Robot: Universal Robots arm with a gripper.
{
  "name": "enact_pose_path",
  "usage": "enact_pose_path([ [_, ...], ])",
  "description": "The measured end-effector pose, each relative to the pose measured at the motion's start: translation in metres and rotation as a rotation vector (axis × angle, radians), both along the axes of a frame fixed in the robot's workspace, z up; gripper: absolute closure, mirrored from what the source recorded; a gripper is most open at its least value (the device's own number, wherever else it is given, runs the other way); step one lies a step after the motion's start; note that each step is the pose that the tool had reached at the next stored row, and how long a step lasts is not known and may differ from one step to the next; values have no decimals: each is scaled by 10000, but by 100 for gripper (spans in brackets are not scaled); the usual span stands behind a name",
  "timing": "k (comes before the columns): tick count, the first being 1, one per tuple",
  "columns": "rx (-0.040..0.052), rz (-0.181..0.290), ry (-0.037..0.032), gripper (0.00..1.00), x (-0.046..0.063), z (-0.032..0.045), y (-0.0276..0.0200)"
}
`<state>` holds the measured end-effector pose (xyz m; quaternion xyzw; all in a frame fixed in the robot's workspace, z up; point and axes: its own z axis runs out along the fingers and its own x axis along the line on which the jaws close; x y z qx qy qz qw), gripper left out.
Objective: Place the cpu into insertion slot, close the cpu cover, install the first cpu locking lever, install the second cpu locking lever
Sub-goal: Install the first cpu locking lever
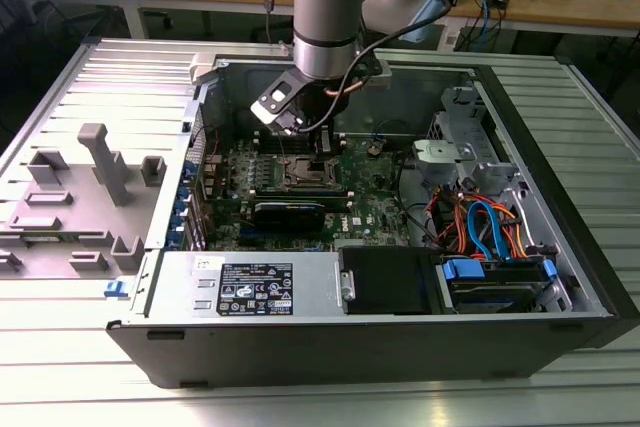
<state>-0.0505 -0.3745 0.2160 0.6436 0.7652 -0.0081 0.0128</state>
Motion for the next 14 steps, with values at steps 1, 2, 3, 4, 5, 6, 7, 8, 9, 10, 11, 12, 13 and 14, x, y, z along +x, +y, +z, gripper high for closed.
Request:
enact_pose_path([
  [1,0,530,0,89,0,-1,0],
  [2,-1,875,0,89,-1,4,0],
  [3,0,933,0,89,-1,57,0],
  [4,0,955,0,89,-1,102,0],
  [5,-1,981,0,89,-1,137,0],
  [6,-1,1006,0,89,-1,149,0],
  [7,1,1051,0,89,-1,153,0],
  [8,3,1126,-2,89,0,153,0],
  [9,4,1289,-3,89,0,153,0],
  [10,2,1468,0,89,0,154,0],
  [11,1,1653,0,89,0,154,0],
  [12,2,1827,0,89,-1,154,0],
  [13,1,2017,0,89,-1,154,0],
  [14,0,2219,1,89,-1,155,0],
])
